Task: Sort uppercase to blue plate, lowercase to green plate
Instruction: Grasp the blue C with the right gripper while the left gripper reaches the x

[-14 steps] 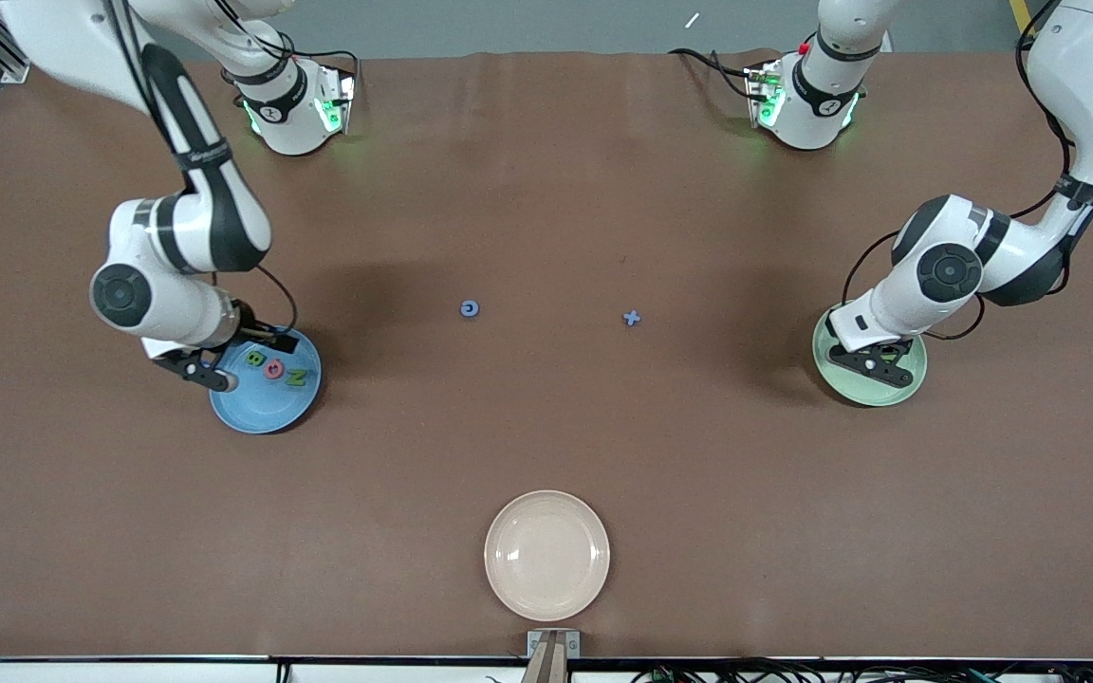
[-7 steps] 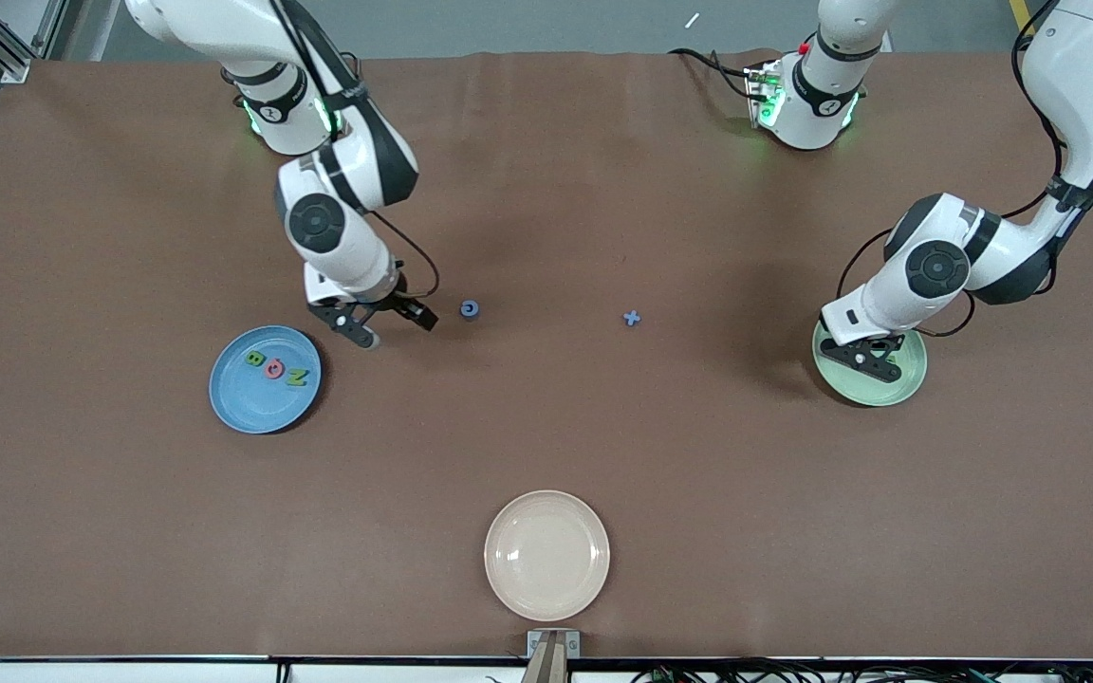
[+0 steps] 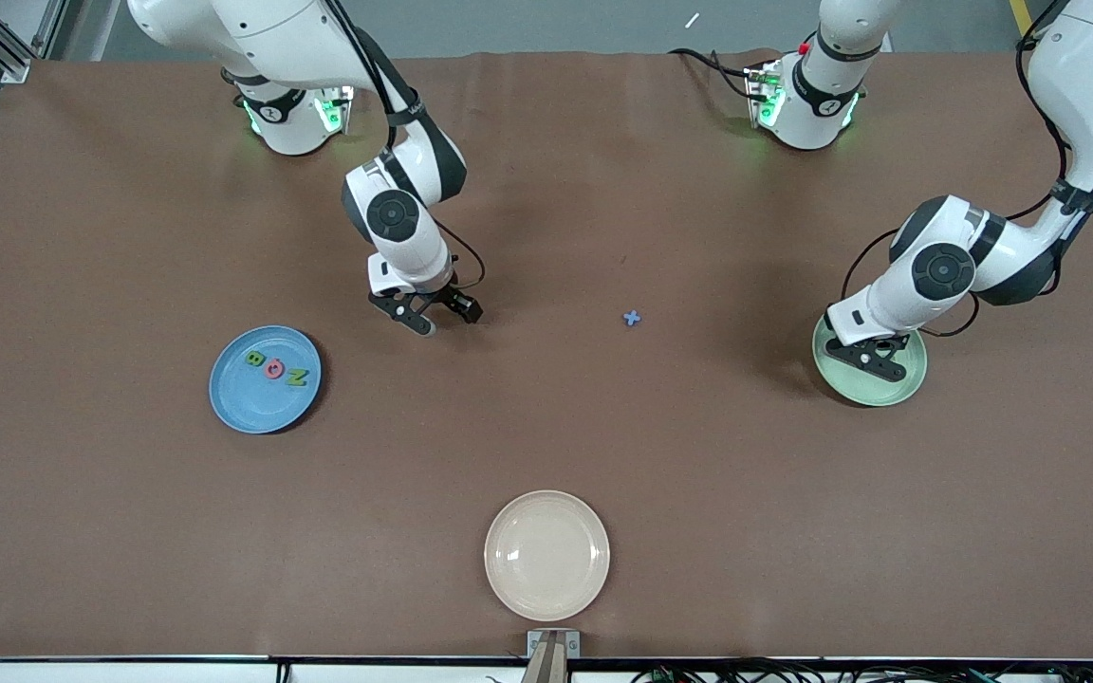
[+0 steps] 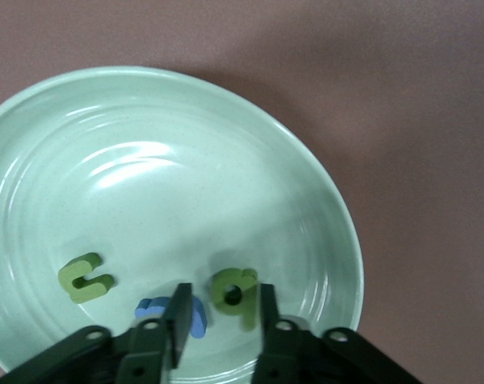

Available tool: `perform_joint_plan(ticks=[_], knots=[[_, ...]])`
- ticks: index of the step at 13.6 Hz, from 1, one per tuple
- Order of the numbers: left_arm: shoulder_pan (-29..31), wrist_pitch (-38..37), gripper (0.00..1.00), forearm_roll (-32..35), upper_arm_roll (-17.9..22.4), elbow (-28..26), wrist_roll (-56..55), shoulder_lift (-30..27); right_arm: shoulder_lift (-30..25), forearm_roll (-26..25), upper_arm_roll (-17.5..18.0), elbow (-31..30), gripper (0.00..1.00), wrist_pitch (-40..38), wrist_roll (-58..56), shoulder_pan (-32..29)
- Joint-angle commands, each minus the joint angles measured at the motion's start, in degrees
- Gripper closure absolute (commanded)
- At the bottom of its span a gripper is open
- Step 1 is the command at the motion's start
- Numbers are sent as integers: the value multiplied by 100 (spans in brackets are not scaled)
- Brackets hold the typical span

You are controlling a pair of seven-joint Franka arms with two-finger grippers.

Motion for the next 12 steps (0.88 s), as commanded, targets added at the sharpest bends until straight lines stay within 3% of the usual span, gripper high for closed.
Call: perform_joint_plan(ticks=[1,4,7,9,12], knots=[[65,50,2,110,-64,33,-27,-63,-33,82,-82,11,11,21,195,208],[65,-3,0,-56,-265,138,-141,-98,-33,82,-73,37,16,21,301,314],[65,-431,0,-284,-817,418,-763,-107,-24,91,-73,37,19,21,301,375],[-5,-897,0,-487,-1214,621,-1648,-72,63,82,-73,72,21,47,310,384],[-548,-943,0,-749,-1329,762,-3177,33,108,91,-73,90,35,126,310,393]])
